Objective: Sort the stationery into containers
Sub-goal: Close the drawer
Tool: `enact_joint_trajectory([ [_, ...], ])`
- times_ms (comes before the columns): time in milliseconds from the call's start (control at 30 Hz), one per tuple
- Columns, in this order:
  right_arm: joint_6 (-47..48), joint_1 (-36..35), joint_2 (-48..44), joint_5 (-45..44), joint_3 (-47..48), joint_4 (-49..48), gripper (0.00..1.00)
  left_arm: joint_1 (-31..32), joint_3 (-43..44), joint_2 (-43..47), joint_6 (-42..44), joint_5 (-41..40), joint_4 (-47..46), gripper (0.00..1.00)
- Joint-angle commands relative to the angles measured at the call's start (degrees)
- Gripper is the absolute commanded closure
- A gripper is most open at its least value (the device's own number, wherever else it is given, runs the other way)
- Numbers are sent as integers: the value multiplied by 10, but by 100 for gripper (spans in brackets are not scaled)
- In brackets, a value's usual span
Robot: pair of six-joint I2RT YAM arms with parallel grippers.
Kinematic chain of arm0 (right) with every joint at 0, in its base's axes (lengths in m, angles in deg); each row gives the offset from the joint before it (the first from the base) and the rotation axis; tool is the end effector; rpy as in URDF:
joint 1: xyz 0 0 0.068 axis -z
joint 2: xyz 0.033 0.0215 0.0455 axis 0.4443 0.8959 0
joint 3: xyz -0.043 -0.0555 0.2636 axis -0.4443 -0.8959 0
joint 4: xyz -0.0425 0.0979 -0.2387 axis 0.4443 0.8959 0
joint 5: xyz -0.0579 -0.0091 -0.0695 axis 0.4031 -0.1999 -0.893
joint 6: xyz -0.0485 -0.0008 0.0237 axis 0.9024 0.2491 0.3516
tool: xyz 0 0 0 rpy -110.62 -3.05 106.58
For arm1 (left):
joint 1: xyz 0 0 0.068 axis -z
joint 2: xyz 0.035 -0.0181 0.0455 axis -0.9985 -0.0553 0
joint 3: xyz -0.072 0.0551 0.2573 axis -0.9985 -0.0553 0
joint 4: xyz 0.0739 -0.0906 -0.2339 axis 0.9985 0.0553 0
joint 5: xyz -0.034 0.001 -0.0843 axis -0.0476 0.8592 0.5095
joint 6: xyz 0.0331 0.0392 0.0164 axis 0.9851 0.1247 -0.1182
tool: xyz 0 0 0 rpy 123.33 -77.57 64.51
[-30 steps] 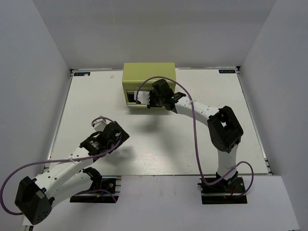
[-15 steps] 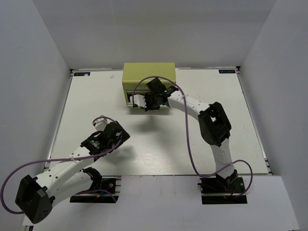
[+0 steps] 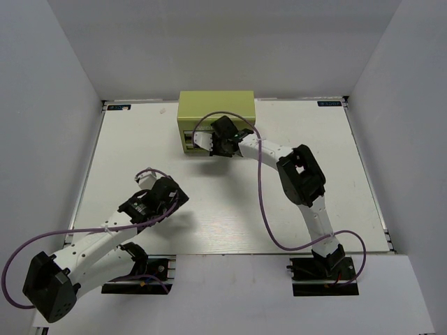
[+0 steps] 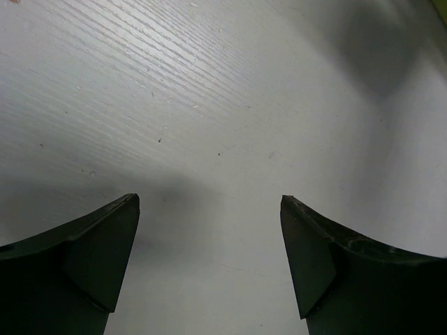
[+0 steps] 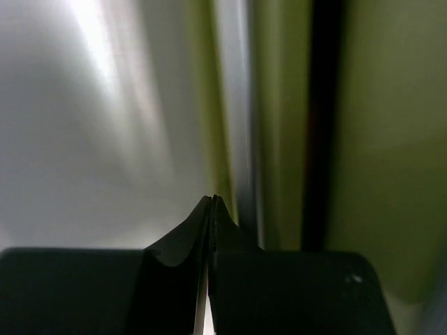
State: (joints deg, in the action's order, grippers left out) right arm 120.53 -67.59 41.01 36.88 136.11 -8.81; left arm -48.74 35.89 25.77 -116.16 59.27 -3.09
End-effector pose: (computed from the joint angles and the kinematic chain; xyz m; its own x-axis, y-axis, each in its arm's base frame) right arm 0.3760 0.3279 0.1783 0.1447 -0.9094 -0.3899 -0.8481 0.0890 -0.5224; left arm 0.1389 -0.0914 0.2034 -0.6166 -0.5983 -0.5117 -0.4495 0.8012 -0.3950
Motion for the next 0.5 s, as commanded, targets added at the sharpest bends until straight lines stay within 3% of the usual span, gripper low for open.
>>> enact_joint_trajectory([
  [0, -16, 16, -14, -74, 19, -99, 100, 2, 7, -8, 5, 3, 1, 8],
  [300, -19, 16, -53, -77, -33, -116, 100, 2, 12, -29, 15, 3, -17, 8],
  [367, -20, 17, -84, -8, -25, -32, 100, 2, 12, -29, 24, 9, -22, 8],
  [433, -29, 20, -133, 151, -21, 79, 100, 2, 12, -29, 43, 16, -31, 8],
  [467, -39, 24, -152, 205, -34, 84, 90, 2, 12, -24, 51, 22, -47, 7],
])
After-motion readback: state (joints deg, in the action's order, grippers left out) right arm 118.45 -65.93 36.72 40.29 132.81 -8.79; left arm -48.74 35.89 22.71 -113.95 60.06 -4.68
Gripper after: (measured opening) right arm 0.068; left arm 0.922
